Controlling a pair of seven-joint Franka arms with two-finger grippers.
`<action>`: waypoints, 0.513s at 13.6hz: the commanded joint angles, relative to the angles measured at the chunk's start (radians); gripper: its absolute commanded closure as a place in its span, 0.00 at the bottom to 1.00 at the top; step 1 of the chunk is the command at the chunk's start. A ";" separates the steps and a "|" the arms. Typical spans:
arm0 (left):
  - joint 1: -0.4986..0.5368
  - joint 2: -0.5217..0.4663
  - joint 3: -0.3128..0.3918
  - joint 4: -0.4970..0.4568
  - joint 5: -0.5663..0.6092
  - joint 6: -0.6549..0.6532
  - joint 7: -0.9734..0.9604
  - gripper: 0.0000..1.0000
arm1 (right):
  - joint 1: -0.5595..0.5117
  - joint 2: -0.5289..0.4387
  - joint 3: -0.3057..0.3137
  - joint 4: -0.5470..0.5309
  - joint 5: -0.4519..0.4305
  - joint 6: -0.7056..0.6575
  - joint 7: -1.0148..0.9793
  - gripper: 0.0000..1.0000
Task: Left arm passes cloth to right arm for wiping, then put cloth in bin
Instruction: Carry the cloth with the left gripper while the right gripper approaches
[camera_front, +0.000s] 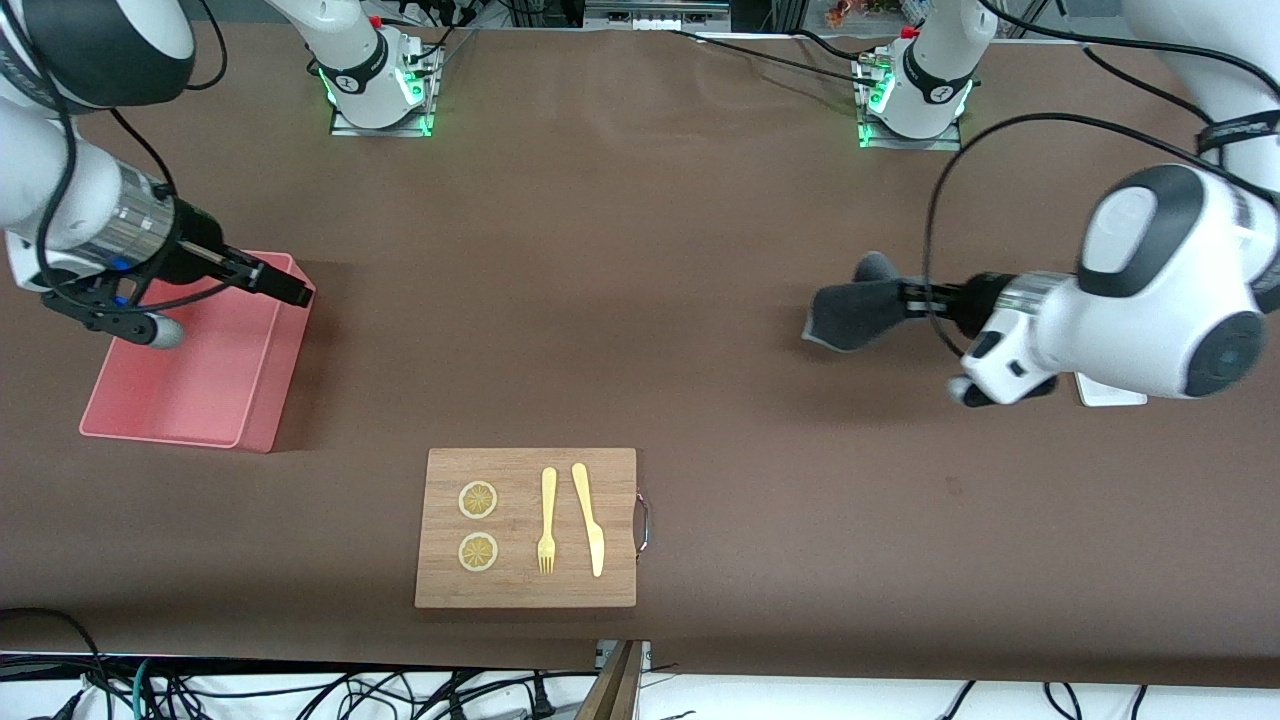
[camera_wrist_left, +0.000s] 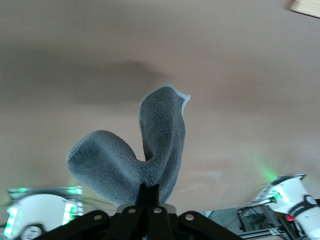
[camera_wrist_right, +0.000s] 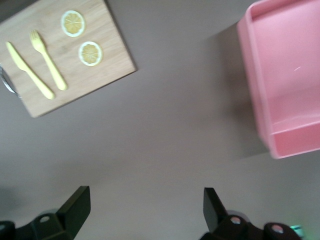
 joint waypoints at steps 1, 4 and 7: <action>-0.056 0.027 0.015 0.075 -0.128 -0.014 -0.125 1.00 | 0.062 0.043 -0.006 0.014 0.033 0.056 0.186 0.00; -0.066 0.054 0.016 0.093 -0.339 0.055 -0.303 1.00 | 0.117 0.103 -0.003 0.014 0.146 0.148 0.458 0.00; -0.082 0.065 0.016 0.093 -0.469 0.110 -0.409 1.00 | 0.188 0.149 -0.001 0.016 0.161 0.243 0.642 0.00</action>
